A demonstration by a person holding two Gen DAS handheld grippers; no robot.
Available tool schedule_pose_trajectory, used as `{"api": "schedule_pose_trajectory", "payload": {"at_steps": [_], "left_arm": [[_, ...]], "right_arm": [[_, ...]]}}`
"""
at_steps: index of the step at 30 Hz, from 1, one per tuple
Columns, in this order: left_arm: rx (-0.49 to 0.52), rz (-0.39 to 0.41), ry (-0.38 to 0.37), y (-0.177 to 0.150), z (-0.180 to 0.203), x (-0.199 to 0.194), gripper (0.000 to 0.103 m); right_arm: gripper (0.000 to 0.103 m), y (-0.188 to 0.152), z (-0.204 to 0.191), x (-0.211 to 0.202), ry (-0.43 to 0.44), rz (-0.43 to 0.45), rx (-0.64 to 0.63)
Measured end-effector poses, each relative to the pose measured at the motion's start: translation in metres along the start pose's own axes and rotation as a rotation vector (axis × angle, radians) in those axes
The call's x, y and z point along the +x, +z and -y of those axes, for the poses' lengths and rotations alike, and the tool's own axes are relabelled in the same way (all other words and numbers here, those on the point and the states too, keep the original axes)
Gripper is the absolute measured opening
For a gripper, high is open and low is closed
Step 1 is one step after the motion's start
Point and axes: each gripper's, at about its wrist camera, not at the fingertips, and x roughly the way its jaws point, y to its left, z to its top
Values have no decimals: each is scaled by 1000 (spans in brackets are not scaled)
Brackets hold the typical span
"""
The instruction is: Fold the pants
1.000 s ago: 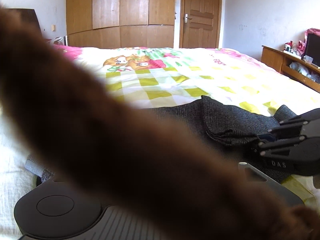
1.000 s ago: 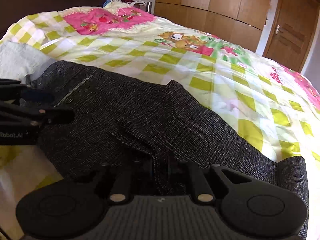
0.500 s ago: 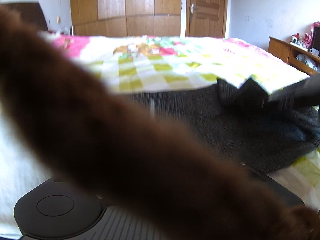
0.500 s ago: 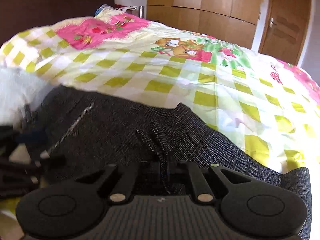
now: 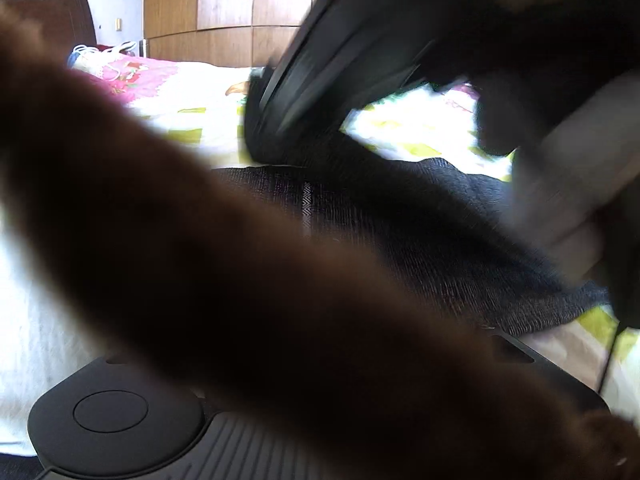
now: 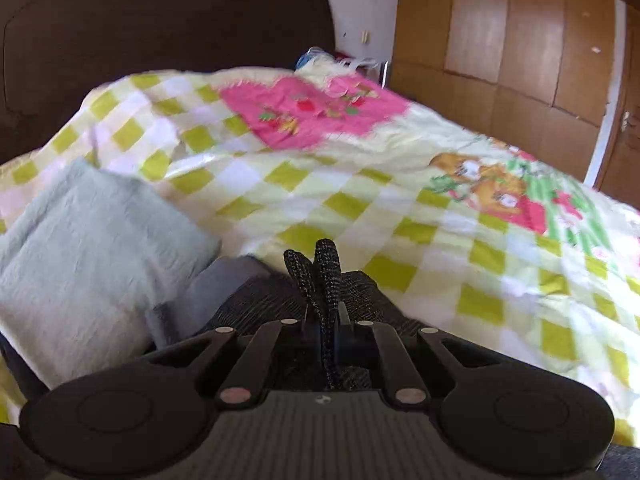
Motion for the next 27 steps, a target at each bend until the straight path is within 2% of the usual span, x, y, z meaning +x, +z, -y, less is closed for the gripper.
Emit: {"api": "schedule_pose_trajectory", "payload": {"at_steps": [2, 4, 7, 10, 13, 14, 15, 17, 19, 21, 25, 27], "left_arm": [[-8, 4, -15, -4, -2, -3, 59], [-2, 5, -21, -6, -2, -4, 59], [-5, 2, -32, -7, -3, -2, 60], [-21, 8, -43, -8, -6, -3, 60], [-25, 15, -47, -9, -6, -5, 60], [-23, 15, -45, -9, -11, -6, 60], [-22, 18, -44, -10, -12, -8, 60], [-10, 13, -37, -14, -10, -12, 60], [-11, 10, -34, -16, -9, -15, 60], [-16, 7, -32, -17, -10, -17, 60], [0, -3, -16, -17, -6, -18, 60], [15, -6, -1, -17, -3, -19, 60]], "right_arm": [[23, -8, -3, 11, 24, -41, 8], [23, -9, -2, 8, 18, -26, 13], [23, 4, 6, -7, 11, 33, 53], [23, 21, 2, -20, 38, 113, 48], [23, 28, -23, -18, 83, 161, -71], [23, 27, -33, -12, 92, 154, -114], [23, 25, -42, 0, 122, 102, -140], [23, 20, -46, 23, 213, -11, -125], [26, 11, -50, 38, 241, -66, -139], [30, 3, -51, 42, 257, -61, -136], [31, 2, -44, 39, 279, -50, -78], [41, 1, -45, 34, 315, -54, -111]]}}
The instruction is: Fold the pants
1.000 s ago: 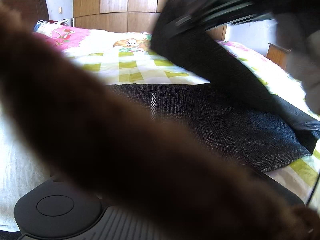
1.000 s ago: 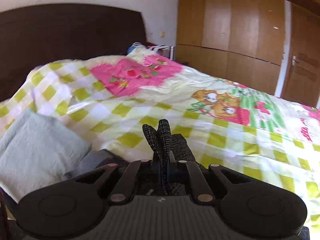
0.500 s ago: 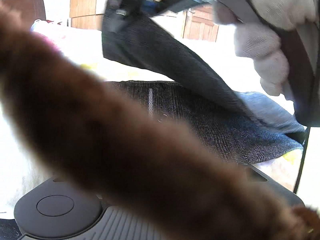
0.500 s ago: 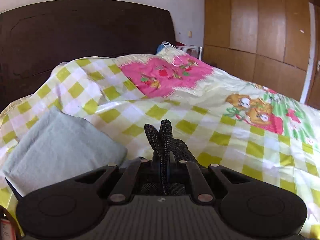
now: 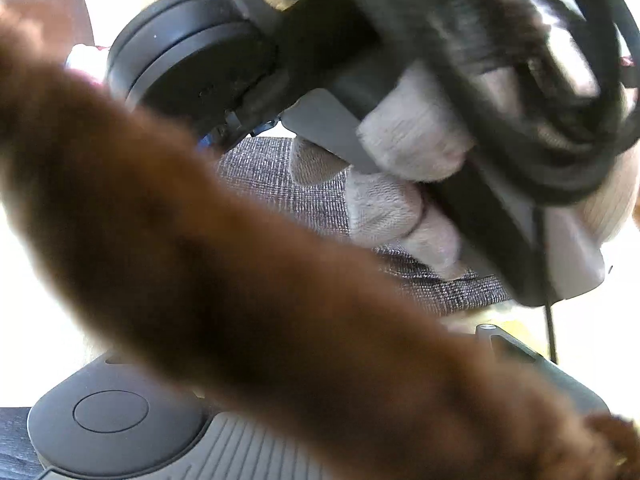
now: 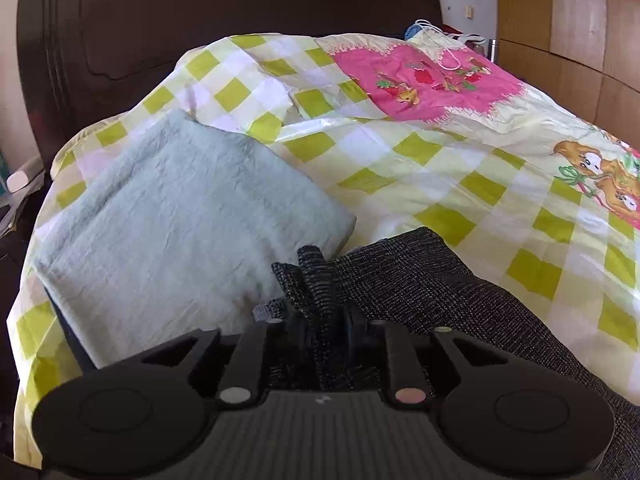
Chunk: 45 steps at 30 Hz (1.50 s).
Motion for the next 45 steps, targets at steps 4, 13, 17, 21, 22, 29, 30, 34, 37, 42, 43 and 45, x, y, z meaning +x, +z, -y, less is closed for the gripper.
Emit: {"api": "schedule_pose_trajectory", "payload": {"at_steps": [4, 13, 17, 21, 22, 29, 30, 34, 37, 42, 43, 45], "left_arm": [[-10, 4, 18, -3, 8, -9, 60], [-23, 122, 20, 21, 16, -50, 61], [21, 119, -22, 42, 41, -29, 62], [75, 90, -47, 64, 77, 2, 62], [74, 73, -66, 69, 87, 11, 62], [224, -118, -11, 39, 140, 62, 62], [234, -122, -5, 40, 143, 61, 62], [195, -150, 7, 48, 143, 59, 63], [192, -151, 36, 51, 144, 66, 63], [212, -173, 80, 54, 154, 64, 63], [215, -176, 87, 54, 156, 65, 63], [213, -186, 96, 55, 158, 66, 63]], "right_arm": [[43, -6, -1, -21, 42, 15, 1], [46, -65, 77, -133, -157, 105, 301], [47, -129, 132, -185, -376, 53, 501], [47, -182, 168, -210, -481, -6, 673], [47, -193, 176, -215, -479, -6, 717], [50, -240, 204, -228, -317, 57, 904], [51, -242, 204, -225, -274, 60, 914], [59, -246, 215, -211, -143, 93, 975], [61, -252, 222, -202, -67, 135, 1050], [40, -271, 234, -213, 182, 263, 1175], [40, -274, 236, -213, 219, 277, 1197], [40, -273, 238, -205, 211, 235, 1198]]}}
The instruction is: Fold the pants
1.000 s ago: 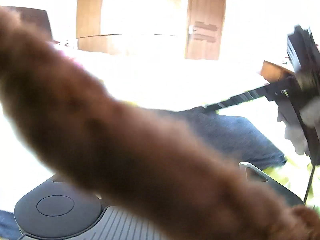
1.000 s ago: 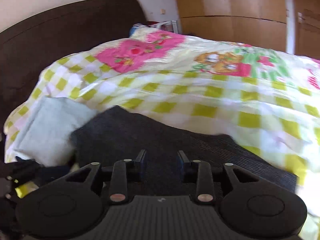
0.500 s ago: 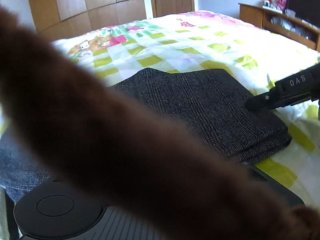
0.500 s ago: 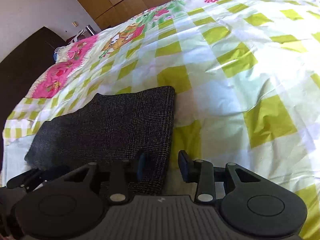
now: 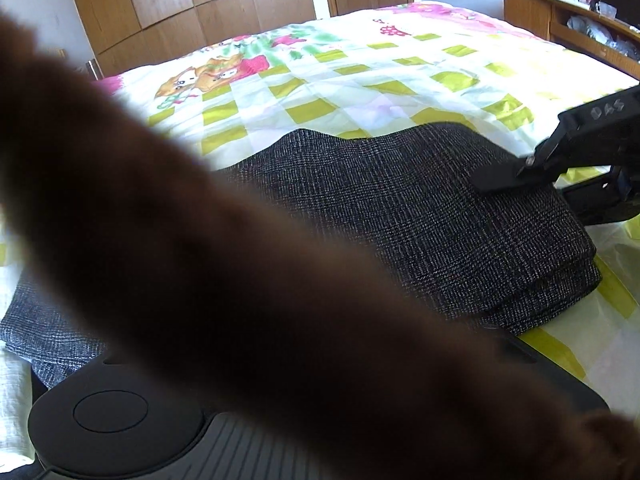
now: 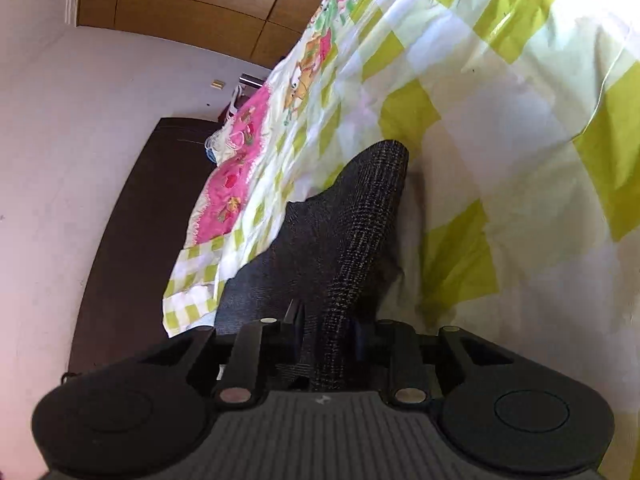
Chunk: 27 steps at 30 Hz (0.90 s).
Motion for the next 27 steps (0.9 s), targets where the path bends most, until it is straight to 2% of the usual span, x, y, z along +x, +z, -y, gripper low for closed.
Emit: {"api": "schedule_pose_trajectory", "payload": {"at_steps": [3, 6, 7, 8, 11, 14, 18, 21, 25, 27], "left_arm": [[-16, -17, 2, 3, -1, 2, 63], [-13, -20, 8, 4, 1, 4, 63], [-13, -23, 10, 4, 1, 4, 63], [-11, -26, 13, 5, 2, 4, 63], [-3, -20, 10, 8, 7, -1, 63], [8, -21, -21, 12, 23, -4, 62], [54, 2, -111, 17, 64, -8, 62], [116, 29, -212, 24, 103, -10, 62], [150, 61, -356, 31, 133, -17, 63], [175, 98, -377, 31, 137, -25, 63]], "right_arm": [[41, -2, -5, 14, -110, -18, -74], [44, -3, -11, 24, -80, -32, -87], [40, -5, -13, 25, -84, -35, -94], [25, -6, -15, 26, -85, -37, -101], [24, -4, -16, 17, -52, -24, -103], [24, -2, -9, 0, -65, 1, -96], [24, 3, 5, -47, -85, 121, -10], [24, 4, 13, -90, -117, 207, 10], [24, 9, 17, -140, -275, 257, -23], [24, 9, 21, -155, -317, 273, -20]]}}
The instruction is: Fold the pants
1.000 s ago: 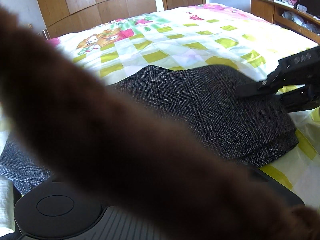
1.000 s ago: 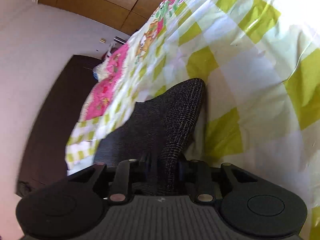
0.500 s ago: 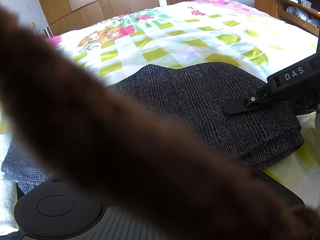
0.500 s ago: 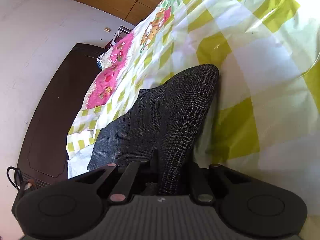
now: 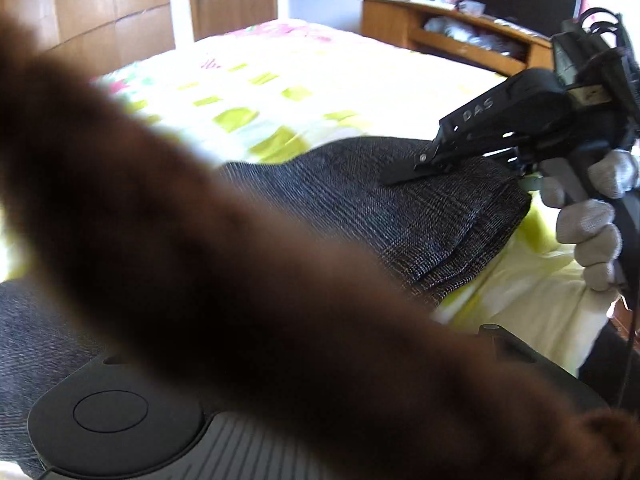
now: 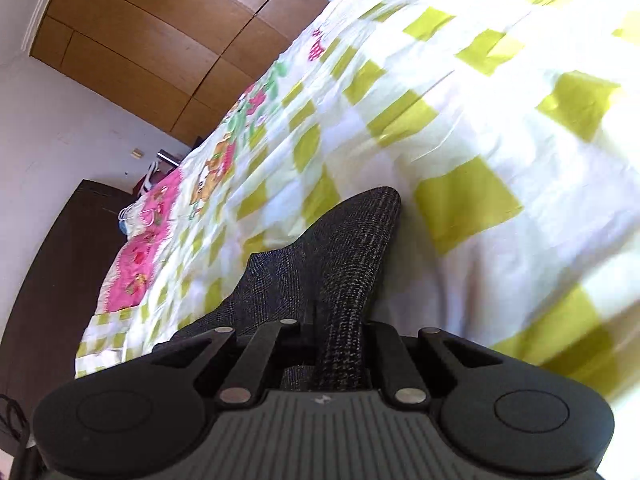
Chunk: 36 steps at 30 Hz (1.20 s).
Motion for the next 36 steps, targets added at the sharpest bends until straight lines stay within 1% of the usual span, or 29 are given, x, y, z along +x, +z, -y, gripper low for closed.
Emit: {"api": "schedule_pose_trajectory", "payload": {"at_steps": [2, 4, 6, 8, 10, 12, 13, 14, 15, 16, 18, 19, 20, 22, 25, 28, 30, 34, 36], "left_arm": [[27, 39, 19, -1, -1, -9, 63], [37, 69, 57, -3, -9, -16, 63], [10, 87, 104, -3, -24, -16, 63], [-42, 116, 171, -1, -41, -11, 63], [-66, 134, 220, 1, -50, -3, 63], [-80, 128, 204, 0, -53, 9, 63], [-61, 103, 219, -2, -52, 17, 64], [-28, 75, 262, -6, -49, 27, 64], [3, 68, 294, -11, -46, 32, 64], [13, 83, 301, -16, -43, 28, 63], [-12, 117, 268, -18, -45, 13, 64], [-18, 133, 265, -19, -46, 6, 64], [-9, 134, 269, -20, -47, 3, 64], [22, 59, 240, -25, -50, 12, 66], [54, 79, 236, -36, -47, 7, 66], [22, 97, 198, -37, -53, -13, 67], [3, 114, 227, -41, -62, -28, 67], [-17, 136, 342, -50, -87, -55, 67], [-24, 121, 398, -56, -99, -62, 67]], "right_arm": [[24, -1, 4, -4, -25, 6, 5], [25, -5, 4, -2, -57, 7, -1], [25, -8, 0, 0, -91, 10, -9], [25, -7, -2, -3, -106, 17, -12], [25, -8, -5, -3, -130, 12, -24], [25, -9, -9, -2, -155, 6, -34], [25, -9, -11, -2, -165, 5, -36], [25, -8, -13, -3, -172, 5, -35], [25, -8, -16, -3, -178, 6, -36], [25, -8, -20, -4, -181, 5, -45], [25, -9, -29, -3, -212, 10, -83], [25, -9, -31, -3, -220, 11, -96], [25, -10, -34, -3, -225, 13, -101], [25, -9, -40, -4, -221, 20, -96], [25, -7, -55, -8, -205, 39, -110], [25, -6, -80, -14, -202, 56, -170], [25, -7, -100, -15, -199, 62, -229], [25, -14, -142, -8, -197, 60, -339], [25, -23, -169, 2, -211, 50, -427]]}}
